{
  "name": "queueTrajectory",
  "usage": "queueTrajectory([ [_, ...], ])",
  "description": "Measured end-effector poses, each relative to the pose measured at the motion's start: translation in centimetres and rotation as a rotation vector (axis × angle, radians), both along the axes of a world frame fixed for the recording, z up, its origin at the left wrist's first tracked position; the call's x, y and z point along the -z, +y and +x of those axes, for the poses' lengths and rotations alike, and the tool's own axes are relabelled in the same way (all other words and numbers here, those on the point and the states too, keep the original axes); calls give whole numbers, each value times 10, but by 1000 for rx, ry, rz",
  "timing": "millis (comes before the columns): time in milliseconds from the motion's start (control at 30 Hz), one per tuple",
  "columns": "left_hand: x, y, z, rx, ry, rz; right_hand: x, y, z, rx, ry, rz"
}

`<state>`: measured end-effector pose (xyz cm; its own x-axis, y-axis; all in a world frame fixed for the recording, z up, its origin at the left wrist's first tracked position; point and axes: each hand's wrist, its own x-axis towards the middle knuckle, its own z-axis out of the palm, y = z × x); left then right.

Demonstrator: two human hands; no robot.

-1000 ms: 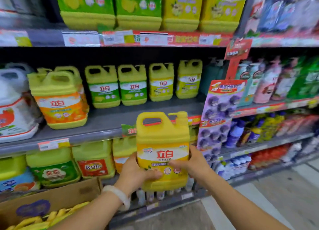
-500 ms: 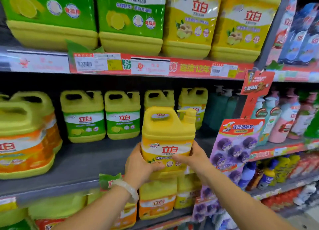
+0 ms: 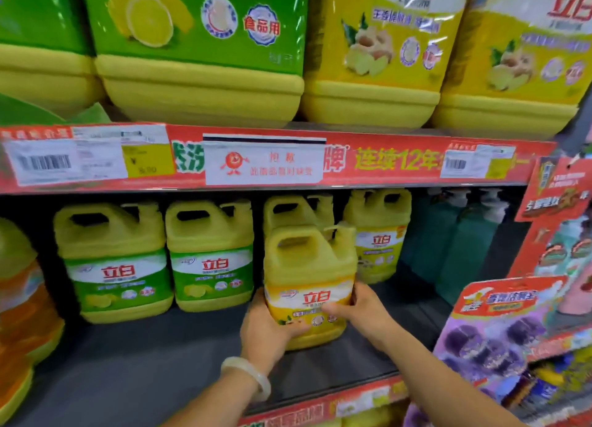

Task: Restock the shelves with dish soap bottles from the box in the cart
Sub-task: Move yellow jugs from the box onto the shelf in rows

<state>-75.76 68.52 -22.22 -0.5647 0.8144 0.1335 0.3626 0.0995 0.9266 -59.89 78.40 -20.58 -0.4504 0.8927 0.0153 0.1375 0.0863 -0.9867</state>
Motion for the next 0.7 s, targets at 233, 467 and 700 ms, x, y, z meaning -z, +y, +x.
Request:
queueTrajectory([
  [233,6,27,-2,-21,24,0,-4,17,-4,-9,-38,40],
  [467,10,39,-3,-29,-8,-29,-6,27,-5,-22,-78,44],
  [700,2,39,-3,-6,-34,-79,-11,25,-7,-8,-124,50],
])
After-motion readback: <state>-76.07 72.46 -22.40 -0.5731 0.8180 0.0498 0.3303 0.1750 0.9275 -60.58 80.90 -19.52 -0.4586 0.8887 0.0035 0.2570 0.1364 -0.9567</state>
